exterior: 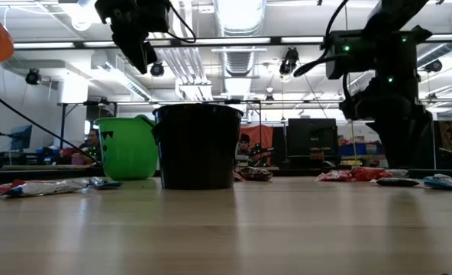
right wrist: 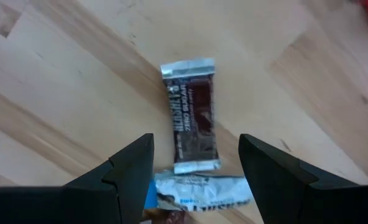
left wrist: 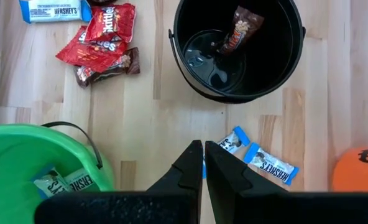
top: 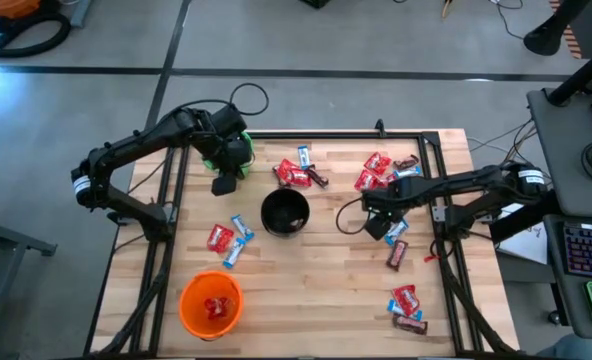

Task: Sort candy
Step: Put the brown and silver chocolate into the black bucket

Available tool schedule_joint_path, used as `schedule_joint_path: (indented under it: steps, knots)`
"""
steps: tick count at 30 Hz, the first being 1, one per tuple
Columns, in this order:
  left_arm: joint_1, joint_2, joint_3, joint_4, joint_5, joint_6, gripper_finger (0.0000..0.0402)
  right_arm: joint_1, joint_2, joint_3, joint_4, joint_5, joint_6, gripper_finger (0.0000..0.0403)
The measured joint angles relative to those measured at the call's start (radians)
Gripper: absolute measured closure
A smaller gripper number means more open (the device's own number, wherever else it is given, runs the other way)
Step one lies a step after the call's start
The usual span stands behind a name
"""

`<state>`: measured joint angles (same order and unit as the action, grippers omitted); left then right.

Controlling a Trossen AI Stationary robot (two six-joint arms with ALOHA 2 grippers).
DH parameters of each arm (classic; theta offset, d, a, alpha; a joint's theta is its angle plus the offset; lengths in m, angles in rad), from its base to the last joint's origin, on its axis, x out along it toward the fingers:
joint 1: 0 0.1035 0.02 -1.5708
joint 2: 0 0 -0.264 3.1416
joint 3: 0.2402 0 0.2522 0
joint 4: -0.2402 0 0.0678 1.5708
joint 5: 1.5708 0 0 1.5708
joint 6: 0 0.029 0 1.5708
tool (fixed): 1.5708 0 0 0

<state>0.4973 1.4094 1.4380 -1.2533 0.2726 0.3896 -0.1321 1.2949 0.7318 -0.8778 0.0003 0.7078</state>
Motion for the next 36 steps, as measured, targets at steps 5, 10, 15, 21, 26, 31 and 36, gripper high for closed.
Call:
schedule_joint_path:
  steps: [5,10,15,21,26,31,36]
  knots:
    - [0.000,0.000,0.000,0.001,0.000,-0.010,0.0401,-0.018,0.001,-0.045,0.049,-0.027,-0.013,0.0174]
    - [0.000,0.000,0.000,0.013,0.000,-0.011,0.0401,-0.018,0.001,-0.065,0.062,-0.031,-0.022,0.0174]
    - [0.000,0.000,0.000,0.042,0.000,-0.011,0.0401,-0.019,0.001,-0.101,0.135,-0.065,-0.028,0.0174]
    - [0.000,0.000,0.000,0.047,0.000,-0.011,0.0401,-0.028,0.001,-0.105,0.154,-0.057,-0.031,0.0185]
    - [0.000,0.000,0.000,0.047,0.000,-0.015,0.0401,-0.070,0.001,-0.112,0.156,-0.054,-0.034,0.0210]
    - [0.000,0.000,0.000,0.047,0.000,-0.015,0.0402,-0.092,0.001,-0.115,0.159,-0.088,-0.034,0.0228]
    - [0.000,0.000,0.000,0.047,0.000,-0.015,0.0402,-0.091,0.001,-0.119,0.162,-0.110,-0.030,0.0225]
